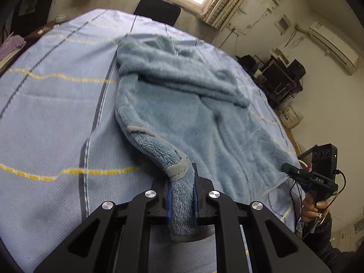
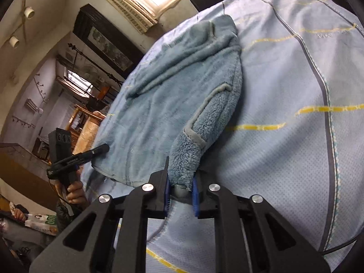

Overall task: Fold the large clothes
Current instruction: 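Open the right tool while the left tool grasps the grey-trimmed sleeve cuff, then carry the held cuff across the jacket body with the left tool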

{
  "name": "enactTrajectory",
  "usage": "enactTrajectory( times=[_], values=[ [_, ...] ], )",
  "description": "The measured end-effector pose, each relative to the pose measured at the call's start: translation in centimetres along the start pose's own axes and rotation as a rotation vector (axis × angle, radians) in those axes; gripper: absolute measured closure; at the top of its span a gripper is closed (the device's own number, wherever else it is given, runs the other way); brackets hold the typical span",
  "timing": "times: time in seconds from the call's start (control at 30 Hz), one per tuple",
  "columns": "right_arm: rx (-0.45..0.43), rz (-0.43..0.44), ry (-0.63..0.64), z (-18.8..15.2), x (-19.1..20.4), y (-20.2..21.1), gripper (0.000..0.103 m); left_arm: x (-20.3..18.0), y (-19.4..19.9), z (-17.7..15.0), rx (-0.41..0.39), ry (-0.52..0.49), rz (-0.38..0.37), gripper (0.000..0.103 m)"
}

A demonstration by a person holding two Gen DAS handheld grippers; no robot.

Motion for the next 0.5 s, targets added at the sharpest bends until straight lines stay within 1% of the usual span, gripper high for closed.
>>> enactTrajectory(
  times=[0.1,0.17,0.23,0.37,0.5],
  values=[
    [-0.048,0.037,0.024,1.5,1.2,1.3,0.09,-0.4,1.5,1.6,-0.037,-0.014,0.0,0.09],
    [-0.086,0.043,0.039,2.5,2.0,2.0,0.09,-0.6,2.3,3.3,-0.06,-0.02,0.006,0.09],
    [-0.13,0.042,0.059,4.2,2.9,2.6,0.09,-0.8,2.7,5.1,-0.08,-0.029,0.018,0.09],
    [-0.208,0.012,0.084,7.2,3.9,3.3,0.09,-1.3,2.8,8.5,-0.111,-0.047,0.042,0.09],
    [-0.262,-0.012,0.095,10.2,4.7,3.2,0.09,-1.7,2.4,11.6,-0.136,-0.059,0.076,0.09]
  ],
)
Point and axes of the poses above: each gripper's, at about its wrist camera, not at the fingertips, and y roughly against the way its jaws point, x to its left, z to its top, the point moved 1 cm from there along -y, roughly the way its jaws point, and after that the axes turned 8 degrees about x, right-handed, at the moved point
